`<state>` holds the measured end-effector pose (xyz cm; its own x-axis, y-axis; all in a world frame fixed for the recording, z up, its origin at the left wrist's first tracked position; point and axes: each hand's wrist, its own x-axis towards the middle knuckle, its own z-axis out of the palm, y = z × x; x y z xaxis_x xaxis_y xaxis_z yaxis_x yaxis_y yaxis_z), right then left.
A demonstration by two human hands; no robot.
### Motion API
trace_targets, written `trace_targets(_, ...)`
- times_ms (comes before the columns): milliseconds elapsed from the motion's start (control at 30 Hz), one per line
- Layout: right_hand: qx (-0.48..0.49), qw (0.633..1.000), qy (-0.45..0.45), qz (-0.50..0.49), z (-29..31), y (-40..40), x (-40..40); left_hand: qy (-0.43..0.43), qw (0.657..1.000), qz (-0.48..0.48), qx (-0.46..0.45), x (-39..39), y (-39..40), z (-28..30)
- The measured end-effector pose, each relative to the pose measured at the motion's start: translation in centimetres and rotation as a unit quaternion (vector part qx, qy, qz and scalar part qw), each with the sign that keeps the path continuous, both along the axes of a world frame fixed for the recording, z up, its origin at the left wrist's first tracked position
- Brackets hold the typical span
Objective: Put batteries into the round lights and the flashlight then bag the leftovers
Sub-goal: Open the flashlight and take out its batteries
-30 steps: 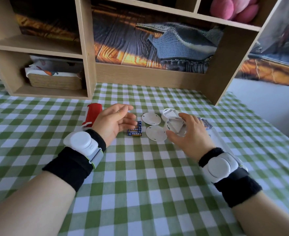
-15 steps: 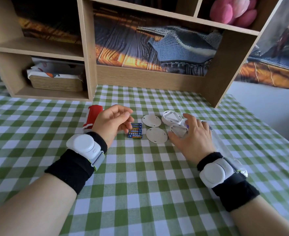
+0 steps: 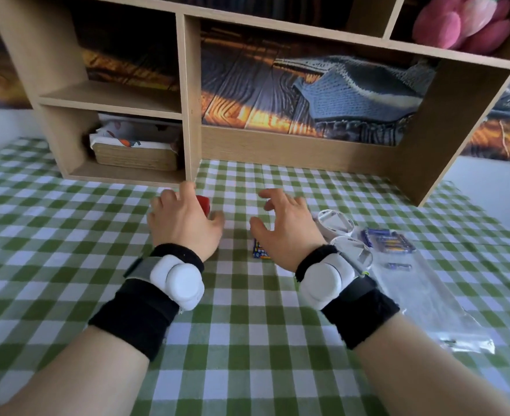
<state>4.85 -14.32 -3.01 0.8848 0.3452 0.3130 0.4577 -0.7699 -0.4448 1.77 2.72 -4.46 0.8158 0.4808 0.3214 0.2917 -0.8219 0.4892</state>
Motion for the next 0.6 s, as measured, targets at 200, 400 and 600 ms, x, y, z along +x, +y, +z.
trace_targets(200,0.026,0.999,-0.032,0.004,-1.8,-1.0,0.2,0.116,0.993,0.008,-0.001,0.4,0.2,-0.5)
trace_targets(400,0.105,0.992,-0.07,0.013,-0.9,-1.9,-0.1,0.023,0.986,-0.045,-0.159,0.7,-0.3,0.4)
trace_targets(600,0.164,0.985,-0.033,0.032,-0.4,-1.2,-0.8,-0.066,0.931,-0.173,-0.315,0.4,-2.3,0.5)
